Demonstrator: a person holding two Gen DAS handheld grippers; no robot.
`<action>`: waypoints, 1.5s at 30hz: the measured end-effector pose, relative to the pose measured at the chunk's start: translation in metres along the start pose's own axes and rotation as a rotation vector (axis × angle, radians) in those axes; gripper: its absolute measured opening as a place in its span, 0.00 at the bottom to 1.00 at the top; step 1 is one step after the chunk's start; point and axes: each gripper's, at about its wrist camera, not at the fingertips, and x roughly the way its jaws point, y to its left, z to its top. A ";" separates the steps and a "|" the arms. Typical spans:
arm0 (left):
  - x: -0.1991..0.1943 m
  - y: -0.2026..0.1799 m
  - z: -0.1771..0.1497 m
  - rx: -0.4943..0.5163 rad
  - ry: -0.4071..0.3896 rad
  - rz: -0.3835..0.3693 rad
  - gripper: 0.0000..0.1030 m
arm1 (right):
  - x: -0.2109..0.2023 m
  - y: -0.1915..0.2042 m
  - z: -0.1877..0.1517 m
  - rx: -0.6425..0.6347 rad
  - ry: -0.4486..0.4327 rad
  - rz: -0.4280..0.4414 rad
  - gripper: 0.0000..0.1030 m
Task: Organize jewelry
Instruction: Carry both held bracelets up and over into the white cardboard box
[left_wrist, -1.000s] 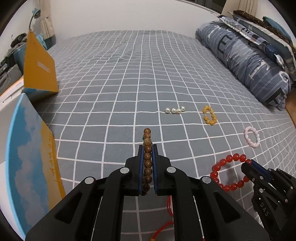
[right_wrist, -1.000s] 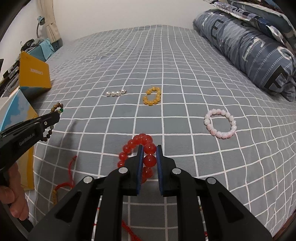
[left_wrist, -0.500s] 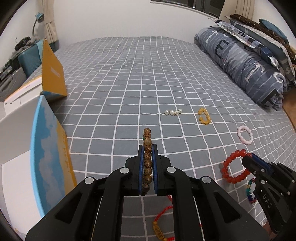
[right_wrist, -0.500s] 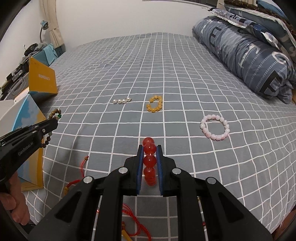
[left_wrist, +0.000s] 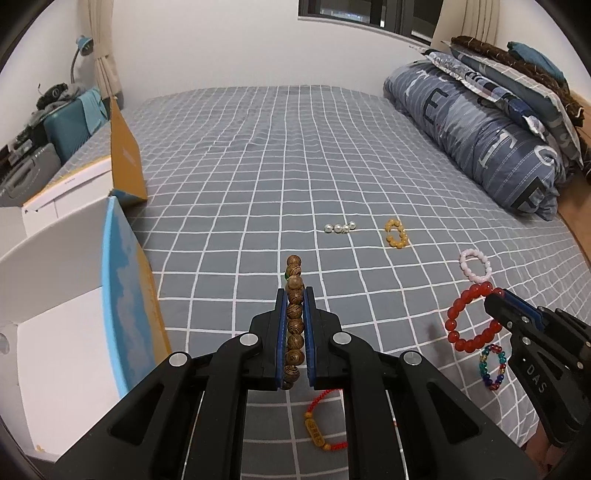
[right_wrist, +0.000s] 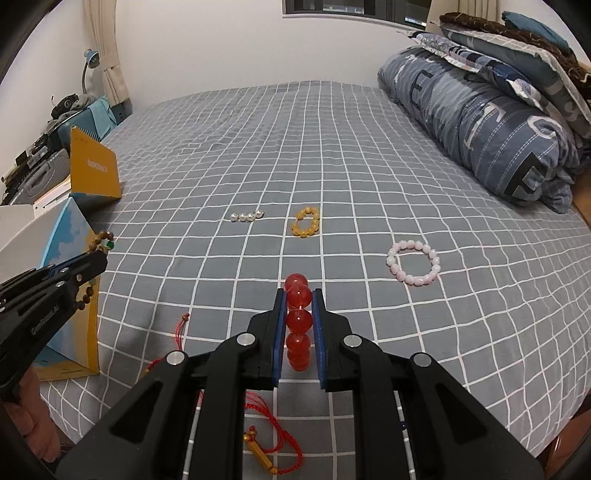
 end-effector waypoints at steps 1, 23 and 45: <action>-0.002 0.000 0.000 0.000 -0.003 0.000 0.08 | -0.002 0.000 0.000 -0.002 -0.004 -0.001 0.12; -0.053 0.001 -0.012 0.014 -0.051 0.012 0.08 | -0.050 0.015 -0.002 -0.021 -0.068 -0.022 0.12; -0.098 0.033 -0.016 -0.022 -0.098 0.054 0.08 | -0.076 0.065 0.007 -0.057 -0.103 0.025 0.12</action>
